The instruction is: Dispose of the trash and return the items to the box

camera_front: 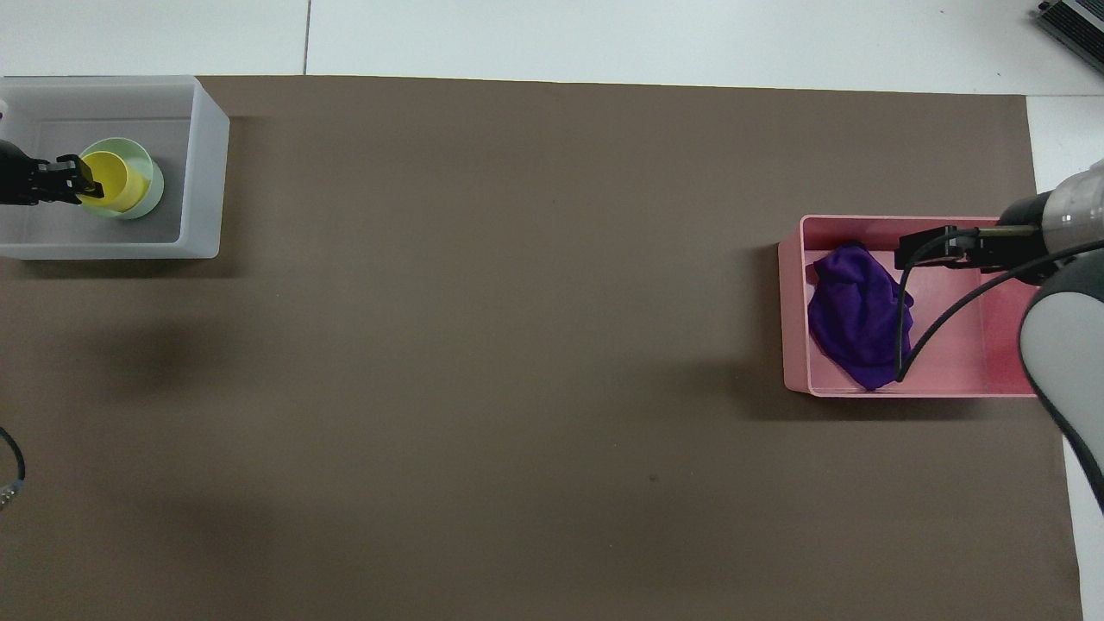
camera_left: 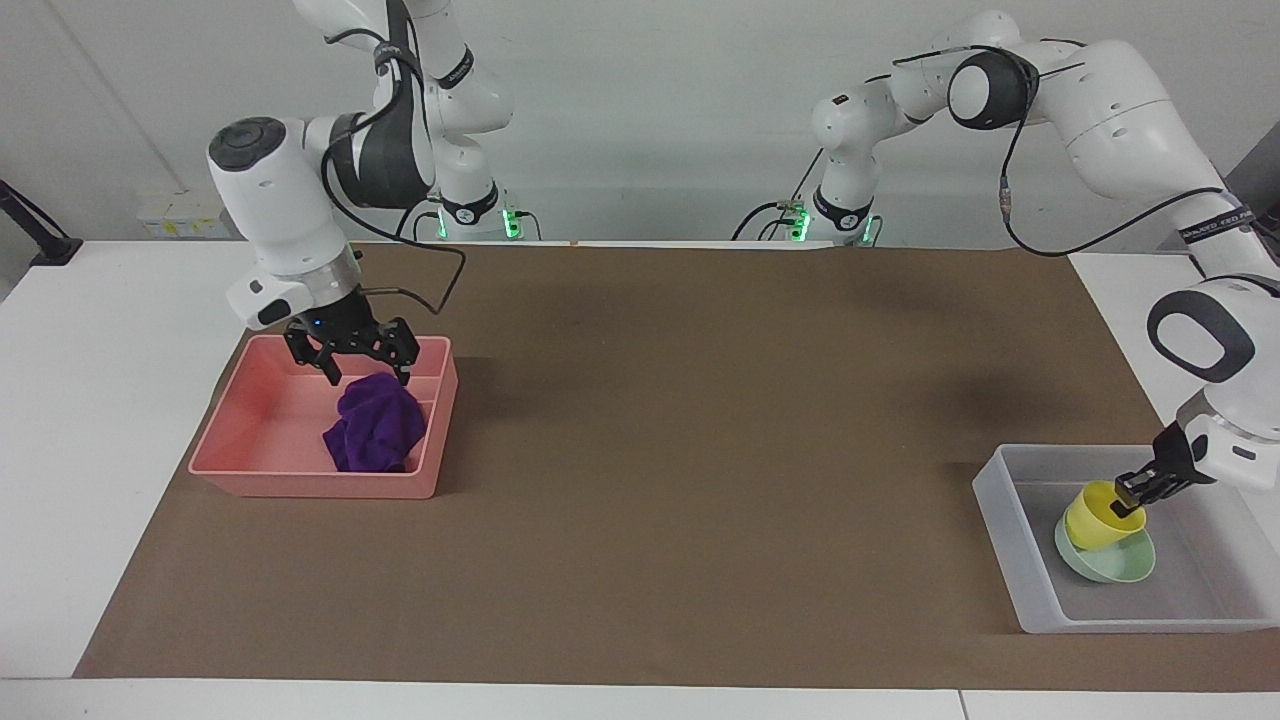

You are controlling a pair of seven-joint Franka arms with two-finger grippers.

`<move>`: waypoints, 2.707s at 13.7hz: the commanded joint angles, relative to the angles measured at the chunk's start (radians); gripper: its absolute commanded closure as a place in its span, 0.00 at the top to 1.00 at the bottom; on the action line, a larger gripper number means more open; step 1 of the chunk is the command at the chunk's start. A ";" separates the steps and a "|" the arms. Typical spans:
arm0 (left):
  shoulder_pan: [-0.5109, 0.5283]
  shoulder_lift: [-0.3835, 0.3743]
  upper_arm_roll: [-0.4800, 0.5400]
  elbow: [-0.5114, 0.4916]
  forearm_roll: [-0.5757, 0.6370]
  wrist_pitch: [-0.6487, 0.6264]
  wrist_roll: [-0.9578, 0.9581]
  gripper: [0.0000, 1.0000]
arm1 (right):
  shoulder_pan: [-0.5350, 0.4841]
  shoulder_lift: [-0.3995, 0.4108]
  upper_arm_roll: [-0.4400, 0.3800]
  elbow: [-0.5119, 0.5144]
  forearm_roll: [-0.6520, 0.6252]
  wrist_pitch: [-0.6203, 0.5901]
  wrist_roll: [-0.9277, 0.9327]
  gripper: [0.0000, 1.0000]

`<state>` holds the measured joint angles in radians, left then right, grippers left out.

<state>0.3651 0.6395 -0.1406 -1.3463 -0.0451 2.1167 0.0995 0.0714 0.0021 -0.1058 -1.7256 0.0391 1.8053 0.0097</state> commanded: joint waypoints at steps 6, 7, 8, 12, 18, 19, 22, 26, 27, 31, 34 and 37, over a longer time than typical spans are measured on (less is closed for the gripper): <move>-0.043 -0.243 0.003 -0.156 -0.004 0.020 0.158 1.00 | -0.030 -0.088 0.003 0.050 -0.031 -0.158 0.001 1.00; -0.060 -0.304 0.003 -0.218 -0.004 0.022 0.155 1.00 | -0.030 -0.089 0.004 0.079 -0.041 -0.185 0.000 1.00; -0.086 -0.363 0.003 -0.265 -0.004 0.017 0.154 1.00 | -0.032 -0.091 0.005 0.084 -0.033 -0.198 0.000 1.00; -0.188 -0.581 0.001 -0.427 -0.001 -0.038 0.106 1.00 | -0.021 -0.120 0.009 0.019 -0.039 -0.181 0.013 1.00; -0.336 -0.681 -0.005 -0.427 0.042 -0.231 -0.021 1.00 | -0.012 -0.111 0.018 0.003 -0.065 -0.138 0.013 1.00; -0.366 -0.684 -0.008 -0.416 0.075 -0.262 -0.039 1.00 | -0.013 -0.111 0.018 0.001 -0.065 -0.148 0.009 1.00; -0.416 -0.664 -0.011 -0.322 0.087 -0.366 -0.098 1.00 | -0.009 -0.090 0.021 0.055 -0.068 -0.222 0.013 1.00; -0.413 -0.578 -0.011 -0.133 0.079 -0.533 -0.096 1.00 | -0.018 -0.074 0.020 0.066 -0.050 -0.218 0.050 1.00; -0.411 -0.586 -0.010 -0.131 0.079 -0.523 -0.098 1.00 | -0.018 -0.077 0.020 0.060 -0.050 -0.215 0.052 1.00; -0.416 -0.613 -0.010 -0.178 0.082 -0.518 -0.096 1.00 | -0.013 -0.083 0.020 0.049 -0.048 -0.207 0.059 1.00; -0.414 -0.612 -0.010 -0.178 0.082 -0.497 -0.101 1.00 | -0.012 -0.083 0.020 0.047 -0.048 -0.205 0.059 1.00; -0.391 -0.613 0.004 -0.177 0.082 -0.508 -0.100 1.00 | -0.025 -0.082 0.015 0.049 -0.048 -0.193 0.053 1.00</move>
<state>-0.0395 0.0284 -0.1460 -1.5260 0.0163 1.6153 0.0089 0.0584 -0.0824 -0.0912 -1.6812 -0.0061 1.6081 0.0495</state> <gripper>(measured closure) 0.000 0.000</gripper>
